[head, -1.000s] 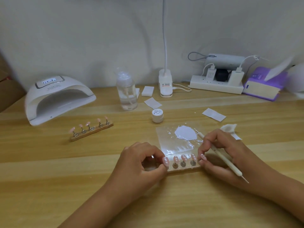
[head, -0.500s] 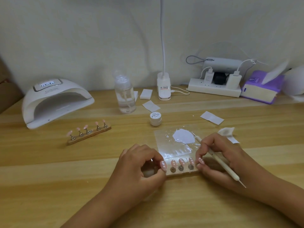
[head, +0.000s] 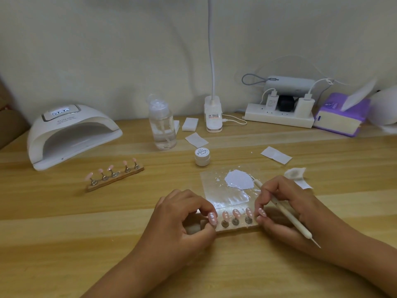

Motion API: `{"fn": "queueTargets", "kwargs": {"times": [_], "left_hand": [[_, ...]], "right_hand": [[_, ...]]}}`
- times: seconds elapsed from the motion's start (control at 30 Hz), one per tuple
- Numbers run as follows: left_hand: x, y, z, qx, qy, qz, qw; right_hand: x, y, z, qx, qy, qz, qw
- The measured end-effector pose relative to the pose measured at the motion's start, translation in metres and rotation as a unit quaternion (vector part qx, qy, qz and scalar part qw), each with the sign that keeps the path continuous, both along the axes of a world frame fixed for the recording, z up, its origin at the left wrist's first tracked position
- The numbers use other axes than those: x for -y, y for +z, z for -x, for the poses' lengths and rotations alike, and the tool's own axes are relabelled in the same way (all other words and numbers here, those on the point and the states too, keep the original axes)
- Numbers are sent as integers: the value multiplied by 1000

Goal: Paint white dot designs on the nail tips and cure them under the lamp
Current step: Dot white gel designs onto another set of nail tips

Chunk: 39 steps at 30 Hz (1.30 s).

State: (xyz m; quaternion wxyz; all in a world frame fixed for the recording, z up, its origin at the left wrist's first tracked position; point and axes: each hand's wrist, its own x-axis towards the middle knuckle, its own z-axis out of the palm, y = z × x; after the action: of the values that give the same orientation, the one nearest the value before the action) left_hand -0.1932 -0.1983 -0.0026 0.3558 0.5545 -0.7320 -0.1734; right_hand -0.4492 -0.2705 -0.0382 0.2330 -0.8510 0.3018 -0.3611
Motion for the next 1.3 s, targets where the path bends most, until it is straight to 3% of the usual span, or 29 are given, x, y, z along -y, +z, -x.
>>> {"fn": "queueTargets", "kwargs": {"times": [0.67, 0.9, 1.13, 1.3], "left_hand": [[-2, -1, 0, 16, 16, -11, 1000], [-3, -3, 2, 106, 16, -20, 994], [-4, -3, 2, 116, 13, -19, 993], [-3, -3, 0, 114, 0, -7, 993]], "right_hand": [[7, -11, 2, 6, 14, -1, 1000], [2, -4, -1, -3, 8, -8, 1000], [-12, 20, -3, 15, 36, -85, 996], [-18, 42, 3, 46, 35, -90, 994]]}}
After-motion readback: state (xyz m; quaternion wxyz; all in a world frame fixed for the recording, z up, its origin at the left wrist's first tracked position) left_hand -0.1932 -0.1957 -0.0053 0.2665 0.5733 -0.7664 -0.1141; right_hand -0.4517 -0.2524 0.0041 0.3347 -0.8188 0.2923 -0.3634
